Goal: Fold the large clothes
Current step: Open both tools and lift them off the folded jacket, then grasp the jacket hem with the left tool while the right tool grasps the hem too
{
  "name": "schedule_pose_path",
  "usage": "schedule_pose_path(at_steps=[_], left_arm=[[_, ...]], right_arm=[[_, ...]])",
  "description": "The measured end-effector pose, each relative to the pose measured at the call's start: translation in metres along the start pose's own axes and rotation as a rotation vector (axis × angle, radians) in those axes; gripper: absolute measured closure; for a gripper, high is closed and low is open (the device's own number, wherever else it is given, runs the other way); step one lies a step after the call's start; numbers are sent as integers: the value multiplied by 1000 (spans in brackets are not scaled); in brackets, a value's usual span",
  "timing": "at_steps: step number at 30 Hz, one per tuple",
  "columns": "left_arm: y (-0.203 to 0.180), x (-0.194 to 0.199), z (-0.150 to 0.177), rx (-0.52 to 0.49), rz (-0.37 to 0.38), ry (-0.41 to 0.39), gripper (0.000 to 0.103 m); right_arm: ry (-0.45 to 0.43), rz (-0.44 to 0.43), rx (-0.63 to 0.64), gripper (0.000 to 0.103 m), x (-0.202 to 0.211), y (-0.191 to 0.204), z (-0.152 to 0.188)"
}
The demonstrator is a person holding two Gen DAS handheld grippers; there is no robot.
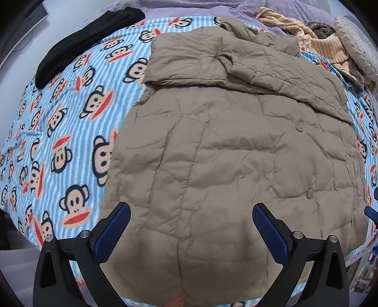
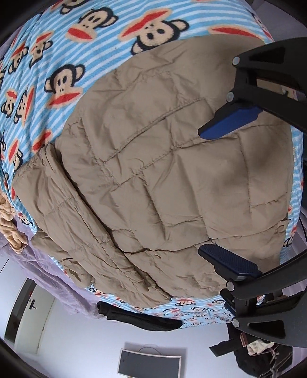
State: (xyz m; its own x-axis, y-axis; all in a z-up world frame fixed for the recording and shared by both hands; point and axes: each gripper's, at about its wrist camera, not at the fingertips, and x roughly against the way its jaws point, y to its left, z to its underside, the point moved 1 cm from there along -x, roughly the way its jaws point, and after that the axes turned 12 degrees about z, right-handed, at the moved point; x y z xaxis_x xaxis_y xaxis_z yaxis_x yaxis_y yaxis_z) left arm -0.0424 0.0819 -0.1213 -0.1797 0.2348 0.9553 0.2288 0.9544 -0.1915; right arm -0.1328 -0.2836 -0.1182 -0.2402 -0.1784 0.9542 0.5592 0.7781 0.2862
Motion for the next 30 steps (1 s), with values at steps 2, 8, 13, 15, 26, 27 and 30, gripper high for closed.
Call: schedule_pose_path(at_steps=[2, 8, 13, 15, 26, 27, 30], left_arm=[[12, 2, 7, 16, 3, 8, 0], [47, 8, 30, 74, 140, 42, 0], [70, 18, 57, 121, 307, 62, 0], [79, 20, 68, 141, 374, 80, 0], [91, -11, 118, 265, 617, 265, 0], [88, -15, 120, 272, 629, 272, 0], [77, -25, 120, 286, 640, 267, 0]], right_arm=[[-1, -4, -10, 0, 2, 2, 10], [35, -29, -72, 0, 4, -2, 39], [33, -56, -185, 0, 9, -30, 61], [37, -60, -250, 0, 11, -48, 70], [98, -157, -539, 0, -16, -121, 102], [103, -159, -545, 0, -19, -123, 103], [112, -175, -552, 0, -28, -124, 104]])
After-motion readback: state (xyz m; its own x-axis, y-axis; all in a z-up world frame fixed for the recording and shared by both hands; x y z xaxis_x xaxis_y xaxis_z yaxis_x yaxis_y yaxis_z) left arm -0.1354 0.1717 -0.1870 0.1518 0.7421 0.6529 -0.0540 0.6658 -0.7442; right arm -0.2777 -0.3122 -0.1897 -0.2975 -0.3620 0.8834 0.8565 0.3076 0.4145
